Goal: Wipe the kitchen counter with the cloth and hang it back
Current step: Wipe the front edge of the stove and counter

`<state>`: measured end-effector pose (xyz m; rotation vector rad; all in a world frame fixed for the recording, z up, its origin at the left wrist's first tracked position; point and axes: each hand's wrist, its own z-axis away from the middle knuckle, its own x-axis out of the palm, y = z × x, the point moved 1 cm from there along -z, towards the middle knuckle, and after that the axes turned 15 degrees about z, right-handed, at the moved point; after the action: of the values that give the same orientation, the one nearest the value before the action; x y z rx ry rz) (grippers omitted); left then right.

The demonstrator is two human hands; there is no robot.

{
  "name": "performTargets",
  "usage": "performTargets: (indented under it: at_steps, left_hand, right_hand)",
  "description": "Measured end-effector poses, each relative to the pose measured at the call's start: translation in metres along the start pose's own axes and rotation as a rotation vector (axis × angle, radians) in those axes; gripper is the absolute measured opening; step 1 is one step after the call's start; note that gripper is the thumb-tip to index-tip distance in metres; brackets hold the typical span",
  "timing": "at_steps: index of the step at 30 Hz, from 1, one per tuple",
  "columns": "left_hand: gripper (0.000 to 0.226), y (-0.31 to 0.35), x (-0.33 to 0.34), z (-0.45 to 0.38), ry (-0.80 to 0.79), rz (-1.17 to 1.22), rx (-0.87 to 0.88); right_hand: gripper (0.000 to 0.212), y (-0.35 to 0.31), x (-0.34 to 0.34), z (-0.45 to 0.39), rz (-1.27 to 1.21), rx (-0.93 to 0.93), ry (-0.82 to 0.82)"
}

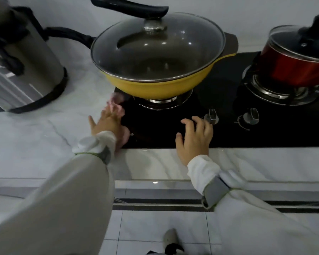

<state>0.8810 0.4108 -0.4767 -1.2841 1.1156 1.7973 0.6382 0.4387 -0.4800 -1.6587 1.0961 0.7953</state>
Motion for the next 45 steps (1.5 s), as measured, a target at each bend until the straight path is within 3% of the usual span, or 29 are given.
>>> performTargets:
  at_steps: [3,5,8,11,14,18,25,28,30,32,35,37,39,41,45]
  left_hand:
    - [0.081,0.005,0.0,0.0,0.057,0.091,-0.16]
    - [0.074,0.031,0.008,0.012,0.089,0.079,-0.159]
    - [0.079,0.095,0.038,0.051,0.095,-0.042,0.095]
    - [0.061,0.137,0.056,0.087,-0.035,-0.096,0.413]
    - [0.067,0.123,0.051,0.091,-0.061,-0.068,0.504]
    - [0.053,0.064,0.03,0.06,0.009,0.02,0.316]
    - [0.049,-0.008,0.012,0.038,0.126,0.088,0.061]
    - [0.053,-0.003,0.012,0.047,0.187,0.127,-0.191]
    - [0.06,0.032,0.022,0.064,0.228,0.126,-0.221]
    - [0.064,0.082,0.04,0.088,0.167,0.089,-0.058]
    - [0.069,0.143,0.064,0.124,0.027,0.008,0.318]
    - [0.084,0.151,0.065,0.133,-0.071,-0.008,0.478]
    - [0.094,0.135,0.061,0.131,-0.123,-0.02,0.517]
    - [0.093,0.102,0.051,0.119,-0.096,-0.07,0.434]
    - [0.076,0.026,0.031,0.098,0.127,0.056,-0.074]
  right_hand:
    - [0.04,0.002,0.001,0.0,-0.01,-0.02,-0.072]
    - [0.046,0.0,0.002,0.002,-0.039,-0.034,-0.091]
    - [0.052,0.002,-0.001,0.002,-0.112,-0.033,-0.08]
    - [0.05,0.004,-0.005,0.005,-0.229,-0.034,-0.046]
    - [0.05,0.006,-0.008,0.008,-0.288,-0.022,-0.026]
    - [0.053,0.005,-0.008,0.01,-0.26,-0.033,-0.035]
    - [0.053,0.006,-0.01,0.011,-0.239,-0.031,-0.041]
    - [0.052,0.005,-0.009,0.01,-0.26,-0.055,-0.066]
    - [0.052,0.006,-0.011,0.01,-0.305,-0.068,-0.082]
    - [0.053,0.008,-0.014,0.011,-0.348,-0.074,-0.099]
    - [0.045,0.015,-0.025,0.01,-0.377,-0.053,-0.095]
    - [0.035,0.02,-0.031,0.006,-0.414,-0.033,-0.105]
    - [0.032,0.023,-0.036,0.004,-0.407,-0.019,-0.103]
    - [0.028,0.025,-0.039,0.004,-0.386,-0.008,-0.107]
    - [0.02,0.035,-0.046,0.01,-0.391,-0.006,-0.151]
